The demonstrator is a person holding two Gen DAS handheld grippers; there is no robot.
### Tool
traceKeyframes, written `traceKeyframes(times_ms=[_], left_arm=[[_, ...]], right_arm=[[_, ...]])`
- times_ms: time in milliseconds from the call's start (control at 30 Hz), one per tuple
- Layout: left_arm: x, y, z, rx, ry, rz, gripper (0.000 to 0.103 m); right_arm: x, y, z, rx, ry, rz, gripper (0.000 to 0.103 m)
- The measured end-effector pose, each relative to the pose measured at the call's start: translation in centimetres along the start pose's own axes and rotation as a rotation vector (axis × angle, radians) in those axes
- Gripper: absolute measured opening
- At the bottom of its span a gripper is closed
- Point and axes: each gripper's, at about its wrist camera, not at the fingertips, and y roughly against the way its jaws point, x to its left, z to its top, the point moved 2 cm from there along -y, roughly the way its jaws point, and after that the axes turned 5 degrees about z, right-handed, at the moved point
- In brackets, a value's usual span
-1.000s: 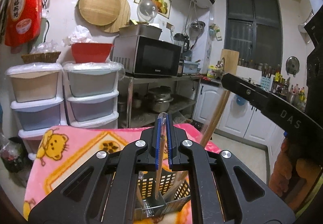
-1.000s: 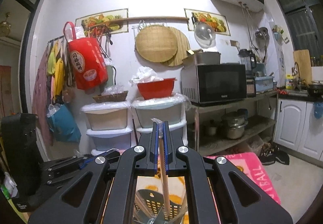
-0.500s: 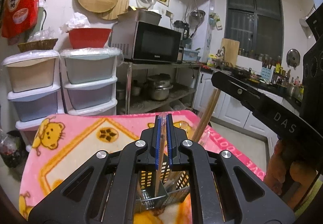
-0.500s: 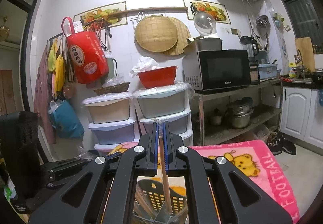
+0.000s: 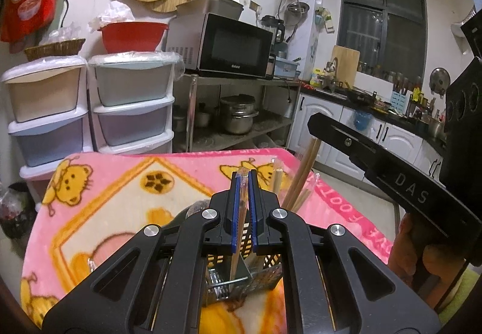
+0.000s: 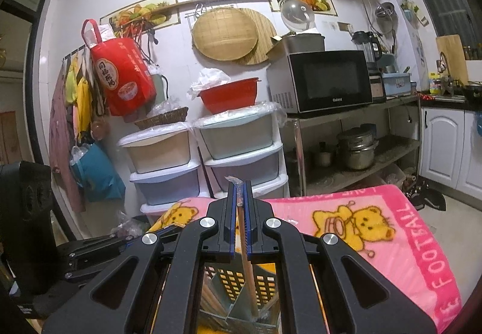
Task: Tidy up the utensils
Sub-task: 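Lower both held chopsticks upright into the holder slots, then open the left tool while the right tool opens, releasing chopsticks into the holder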
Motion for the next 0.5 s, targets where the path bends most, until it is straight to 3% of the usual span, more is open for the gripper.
traceKeyframes(times_ms=[500], left_arm=[[0.9, -0.5, -1.1, 0.035, 0.025, 0.018, 0.003]], right_arm=[[-0.8, -0.8, -2.0, 0.047, -0.027, -0.043, 0.005]])
